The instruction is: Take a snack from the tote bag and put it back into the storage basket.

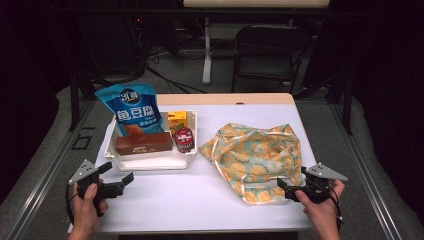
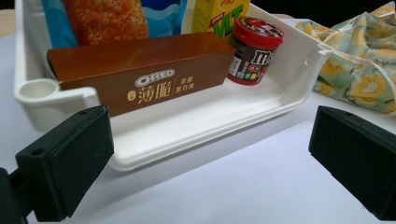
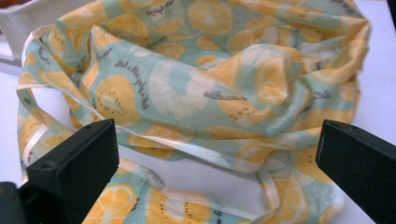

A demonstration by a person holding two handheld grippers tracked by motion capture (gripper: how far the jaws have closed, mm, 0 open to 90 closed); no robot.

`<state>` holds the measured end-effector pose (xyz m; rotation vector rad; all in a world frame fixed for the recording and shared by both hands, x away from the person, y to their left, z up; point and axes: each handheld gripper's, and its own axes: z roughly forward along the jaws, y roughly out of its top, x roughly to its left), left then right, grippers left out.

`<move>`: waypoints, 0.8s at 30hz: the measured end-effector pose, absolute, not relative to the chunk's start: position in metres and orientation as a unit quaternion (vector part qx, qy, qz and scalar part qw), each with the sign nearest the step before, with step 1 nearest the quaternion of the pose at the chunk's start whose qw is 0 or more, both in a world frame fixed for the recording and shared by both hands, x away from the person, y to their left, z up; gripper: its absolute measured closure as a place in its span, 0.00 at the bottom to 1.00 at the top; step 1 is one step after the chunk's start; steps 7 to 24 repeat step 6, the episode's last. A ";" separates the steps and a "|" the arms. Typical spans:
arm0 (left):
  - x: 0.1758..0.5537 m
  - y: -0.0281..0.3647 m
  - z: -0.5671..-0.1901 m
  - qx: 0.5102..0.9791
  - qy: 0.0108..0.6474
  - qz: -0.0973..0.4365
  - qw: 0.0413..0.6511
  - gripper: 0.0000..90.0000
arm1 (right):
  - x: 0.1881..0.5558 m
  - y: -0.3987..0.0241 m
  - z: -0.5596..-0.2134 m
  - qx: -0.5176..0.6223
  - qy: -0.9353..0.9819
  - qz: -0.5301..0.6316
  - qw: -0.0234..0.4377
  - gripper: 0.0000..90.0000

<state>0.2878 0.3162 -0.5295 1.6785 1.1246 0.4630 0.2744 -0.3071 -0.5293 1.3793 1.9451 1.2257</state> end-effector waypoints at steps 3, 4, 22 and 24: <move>0.289 0.321 -0.529 0.684 0.480 0.196 0.513 0.00 | 0.275 -0.312 -0.530 0.507 0.702 0.443 0.231 0.00; 0.289 0.321 -0.529 0.683 0.482 0.198 0.511 0.00 | 0.275 -0.314 -0.530 0.509 0.701 0.443 0.232 0.00; 0.289 0.319 -0.530 0.684 0.487 0.203 0.503 0.01 | 0.276 -0.316 -0.531 0.511 0.698 0.445 0.232 0.00; 0.289 0.319 -0.530 0.684 0.487 0.203 0.503 0.01 | 0.276 -0.316 -0.531 0.511 0.698 0.445 0.232 0.00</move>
